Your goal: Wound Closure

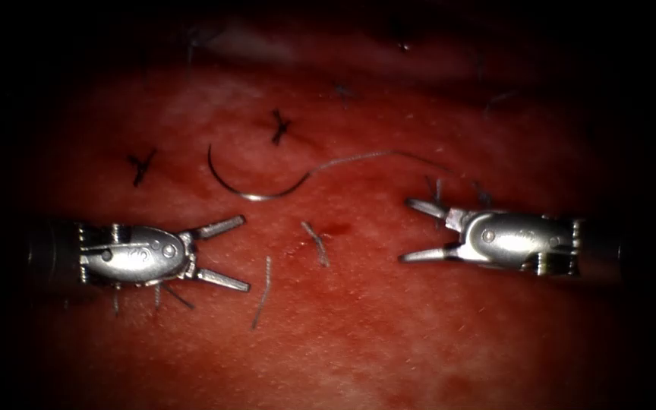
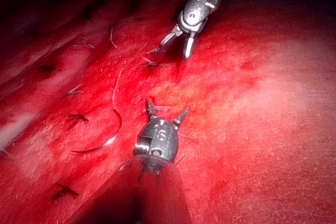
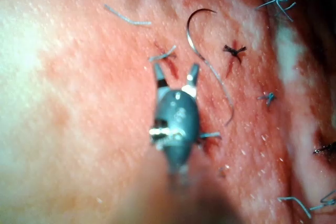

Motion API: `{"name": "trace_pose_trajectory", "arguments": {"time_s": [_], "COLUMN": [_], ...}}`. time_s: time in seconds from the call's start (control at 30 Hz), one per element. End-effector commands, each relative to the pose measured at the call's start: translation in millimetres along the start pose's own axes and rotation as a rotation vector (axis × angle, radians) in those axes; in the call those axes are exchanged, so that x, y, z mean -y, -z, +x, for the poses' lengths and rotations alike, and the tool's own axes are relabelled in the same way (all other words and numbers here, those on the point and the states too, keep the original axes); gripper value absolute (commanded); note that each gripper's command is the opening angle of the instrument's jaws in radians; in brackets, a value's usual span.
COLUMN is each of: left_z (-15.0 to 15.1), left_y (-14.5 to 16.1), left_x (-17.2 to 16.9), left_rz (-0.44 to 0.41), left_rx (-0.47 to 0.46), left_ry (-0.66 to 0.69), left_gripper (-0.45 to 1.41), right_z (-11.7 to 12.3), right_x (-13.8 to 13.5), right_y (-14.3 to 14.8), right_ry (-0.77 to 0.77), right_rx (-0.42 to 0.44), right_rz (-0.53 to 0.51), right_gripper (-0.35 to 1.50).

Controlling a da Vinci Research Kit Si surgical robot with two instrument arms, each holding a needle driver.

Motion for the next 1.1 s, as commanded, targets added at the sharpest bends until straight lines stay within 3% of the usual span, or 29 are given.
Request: {"name": "trace_pose_trajectory", "arguments": {"time_s": [0.03, 1.1], "left_z": [-0.3, -0.4], "left_y": [-0.8, -1.1], "left_x": [-0.1, -0.4], "left_rz": [0.002, 0.016], "left_rx": [0.000, 0.007], "left_ry": [-0.001, -0.002], "left_gripper": [0.46, 0.47], "right_z": [0.1, 0.0], "right_x": [-0.1, 0.0], "right_y": [-0.9, -0.5], "right_ry": [0.001, 0.009], "right_rx": [-0.003, -0.005], "right_rz": [0.001, 0.004], "right_gripper": [1.18, 1.18]}}
